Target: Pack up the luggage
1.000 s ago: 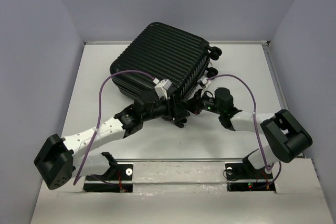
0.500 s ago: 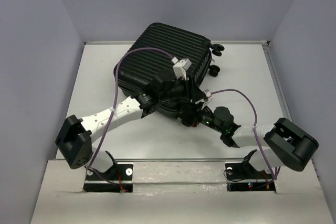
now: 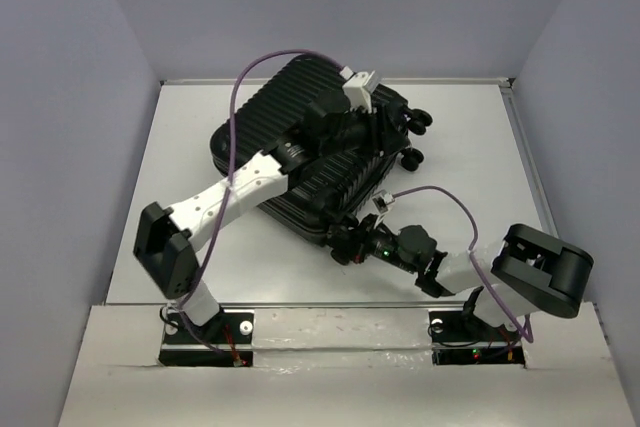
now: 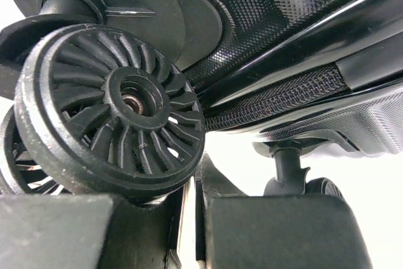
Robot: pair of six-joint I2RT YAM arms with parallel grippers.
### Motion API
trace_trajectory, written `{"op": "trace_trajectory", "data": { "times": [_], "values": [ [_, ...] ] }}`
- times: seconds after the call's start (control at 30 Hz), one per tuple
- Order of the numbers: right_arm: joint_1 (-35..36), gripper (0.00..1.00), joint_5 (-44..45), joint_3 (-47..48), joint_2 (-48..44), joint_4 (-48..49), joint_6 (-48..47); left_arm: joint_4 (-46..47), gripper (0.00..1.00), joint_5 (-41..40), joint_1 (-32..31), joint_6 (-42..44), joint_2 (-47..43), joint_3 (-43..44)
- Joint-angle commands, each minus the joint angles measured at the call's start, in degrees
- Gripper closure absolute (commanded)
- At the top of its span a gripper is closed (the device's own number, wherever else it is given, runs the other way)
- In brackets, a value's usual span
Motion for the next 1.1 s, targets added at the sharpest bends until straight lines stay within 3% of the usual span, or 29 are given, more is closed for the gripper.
{"op": "trace_trajectory", "data": {
  "times": [0.0,0.07,0.13,0.23,0.33,0.47,0.67,0.73,0.9,1.07],
  "values": [
    [-0.22,0.93,6.98,5.32,-3.44,-8.3,-3.15,-5.3,0.46,-4.77,0.39,3.6,-18.38,-18.59],
    [-1.62,0.93,4.37,7.08,-5.91,-14.2,-4.92,-8.29,0.41,-8.02,0.74,2.11,-28.49,-30.47],
    [-5.47,0.93,0.68,7.88,-6.89,-16.34,-5.19,-11.53,0.38,-10.13,0.74,0.62,-37.95,-36.59],
    [-9.79,0.93,-7.16,9.11,-7.33,-17.49,-5.19,-12.87,0.32,-11.38,0.57,-3.51,-46.68,-44.51],
    [-13.22,0.93,-10.59,10.6,-7.42,-19.25,-6.07,-12.09,0.29,-11.11,0.57,-6.5,-49.43,-48.82],
    [-13.23,0.93,-10.51,12.44,-7.86,-23.02,-8.09,-2.97,0.2,-8.31,0.57,-7.74,-45.95,-51.56],
    [-13.76,0.93,-9.63,11.84,-7.77,-23.47,-8.71,6.81,0.21,-5.49,0.57,-6.34,-34.79,-48.14],
    [-13.76,0.93,-9.54,11.57,-7.68,-23.47,-8.88,8.83,0.25,-4.87,0.57,-5.81,-30.83,-45.68],
    [-13.76,0.93,-9.72,10.08,-7.77,-23.03,-8.27,13.67,0.49,-5.92,0.48,-5.81,-26.25,-43.3],
    [-13.76,0.93,-9.72,5.43,-9.0,-17.25,-4.41,16.4,0.59,-7.59,0.57,-5.63,-20.71,-39.0]
  ]
}}
